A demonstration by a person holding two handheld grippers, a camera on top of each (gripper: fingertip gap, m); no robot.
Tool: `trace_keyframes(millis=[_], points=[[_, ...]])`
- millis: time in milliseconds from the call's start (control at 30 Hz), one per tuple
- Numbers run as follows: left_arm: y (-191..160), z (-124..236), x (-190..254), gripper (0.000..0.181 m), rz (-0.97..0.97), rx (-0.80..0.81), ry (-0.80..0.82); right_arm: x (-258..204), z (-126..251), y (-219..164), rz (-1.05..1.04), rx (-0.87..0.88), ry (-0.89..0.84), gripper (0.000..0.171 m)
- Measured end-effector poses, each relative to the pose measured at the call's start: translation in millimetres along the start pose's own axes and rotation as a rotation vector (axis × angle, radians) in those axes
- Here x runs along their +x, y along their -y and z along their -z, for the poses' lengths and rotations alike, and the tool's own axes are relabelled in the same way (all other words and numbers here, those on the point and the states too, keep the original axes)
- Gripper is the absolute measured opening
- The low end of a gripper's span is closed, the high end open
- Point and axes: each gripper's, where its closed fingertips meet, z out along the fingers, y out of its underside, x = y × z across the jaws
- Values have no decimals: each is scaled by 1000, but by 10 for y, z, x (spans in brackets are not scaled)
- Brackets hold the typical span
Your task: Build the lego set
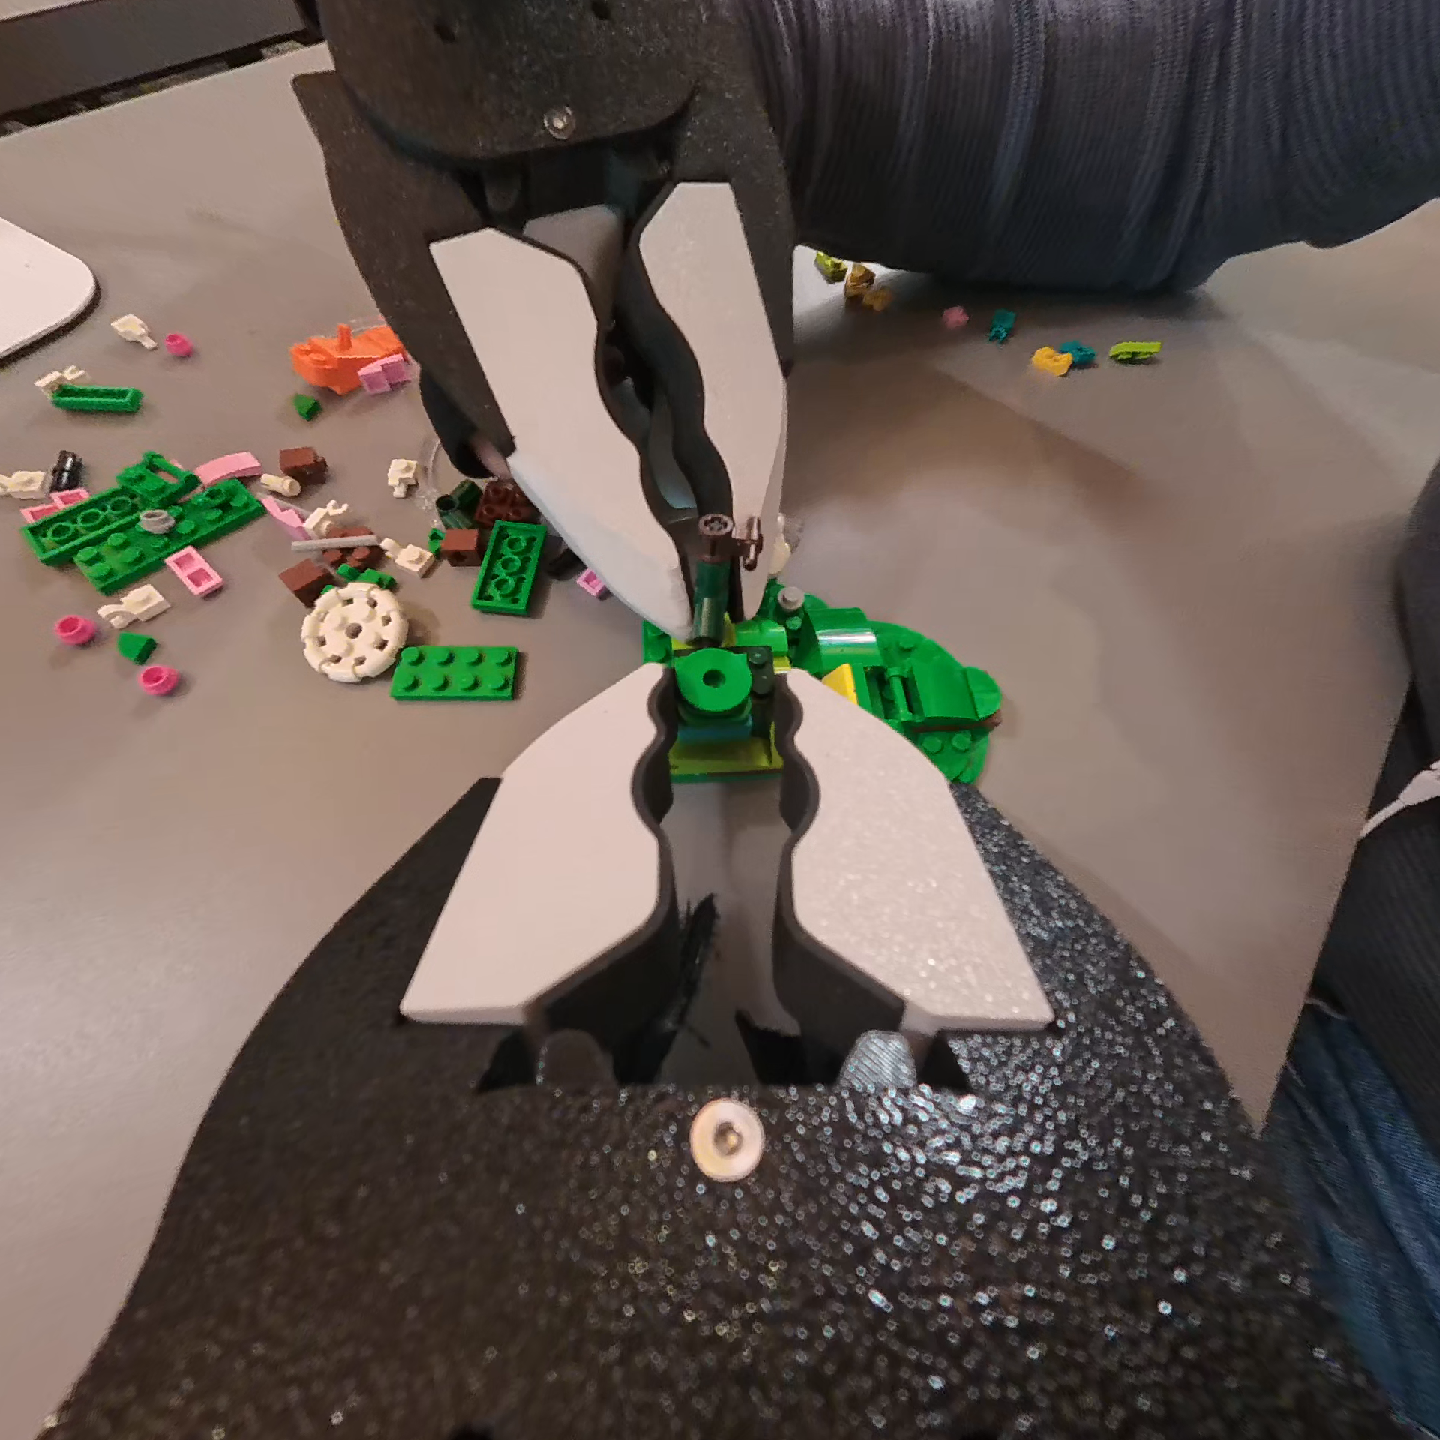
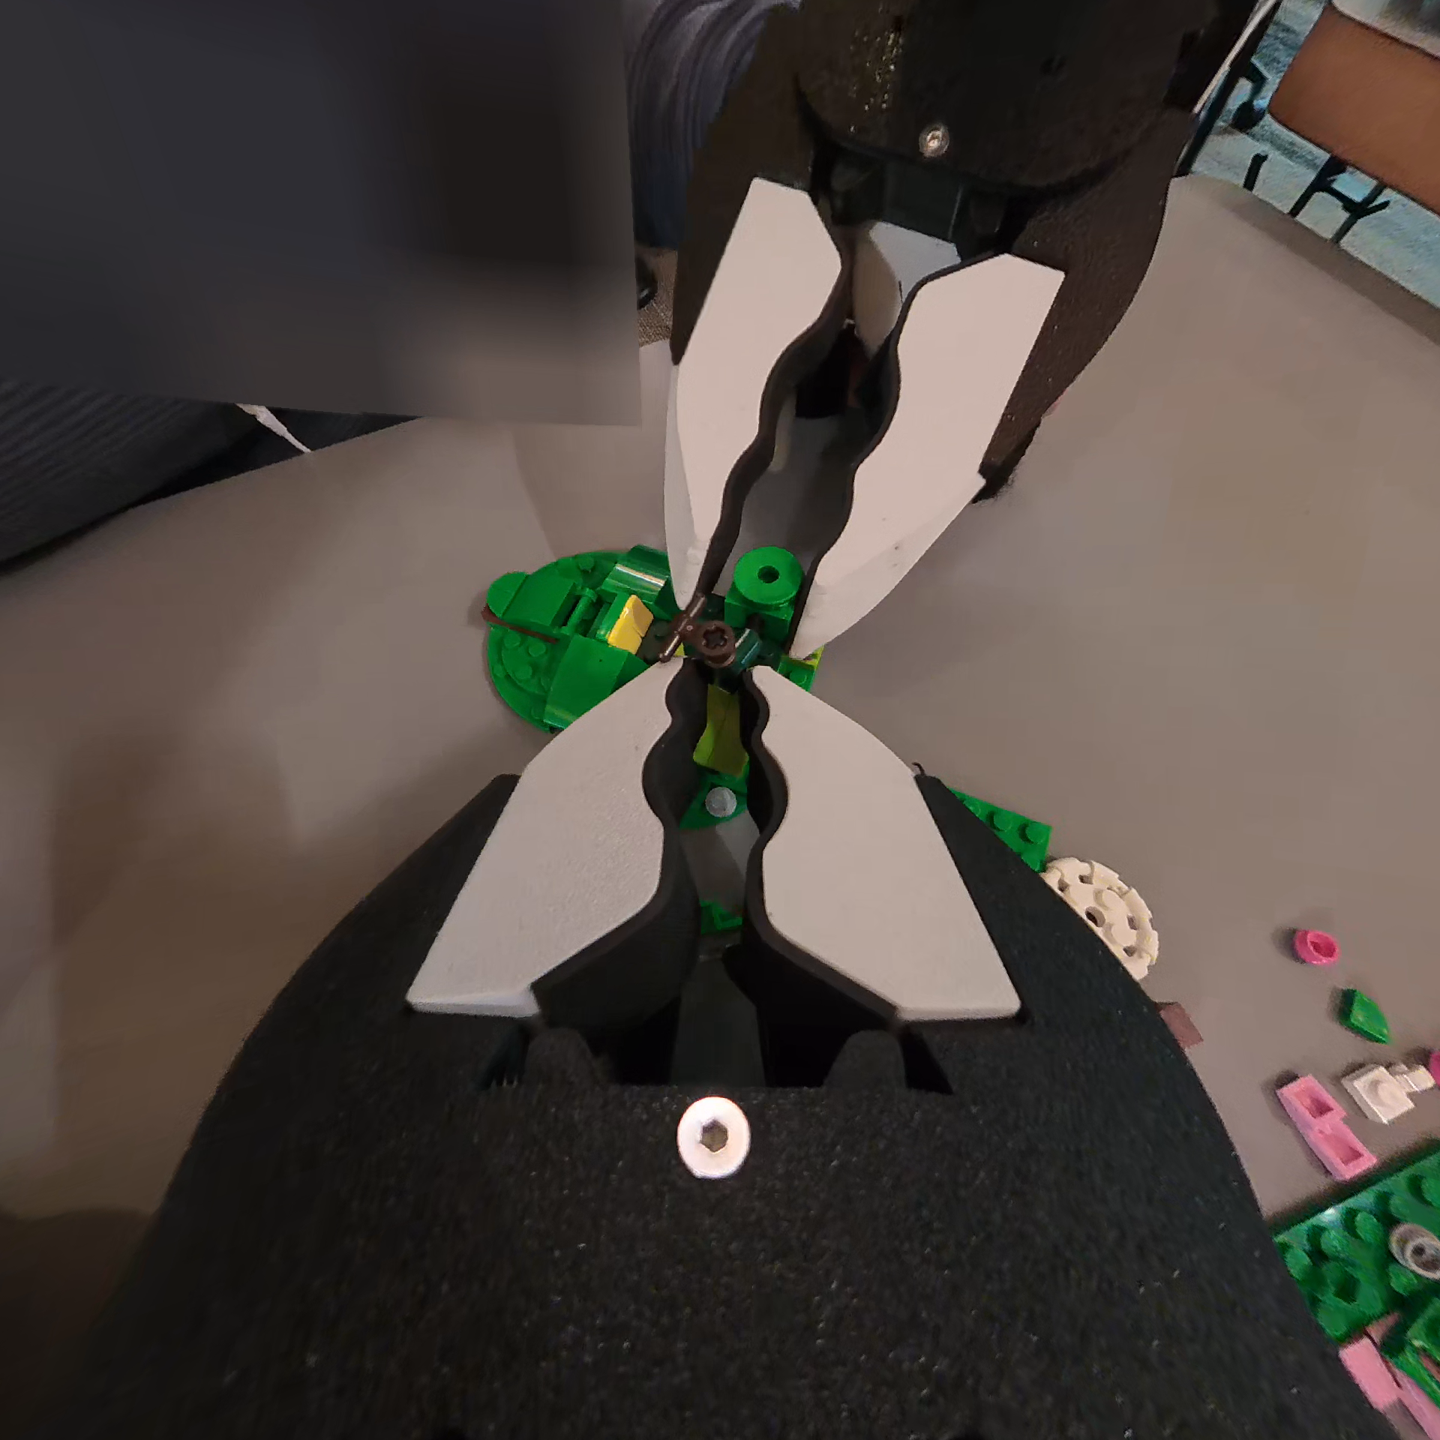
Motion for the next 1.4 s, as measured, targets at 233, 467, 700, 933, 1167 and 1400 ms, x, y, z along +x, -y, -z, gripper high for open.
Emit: trace_keyframes(millis=[233, 467, 700, 933, 1167, 1400], points=[[-2, 4, 5, 23, 0, 1, 0, 8, 2, 4, -43, 4, -80, 10], [-2, 5, 3, 23, 3, 1, 0, 54, 16, -9, -68, 1, -133, 19], [-1, 5, 0, 23, 5, 2, 1, -23, 78, 45, -99, 59, -146, 21], [-3, 5, -3, 23, 5, 2, 3, -4, 38, 19, -99, 15, -196, 13], [-2, 6, -4, 23, 7, 1, 1, -6, 35, 5, -75, 16, -168, 7], [-1, 4, -1, 23, 14, 1, -7, -10, 38, -4, -41, 5, -156, 7]])
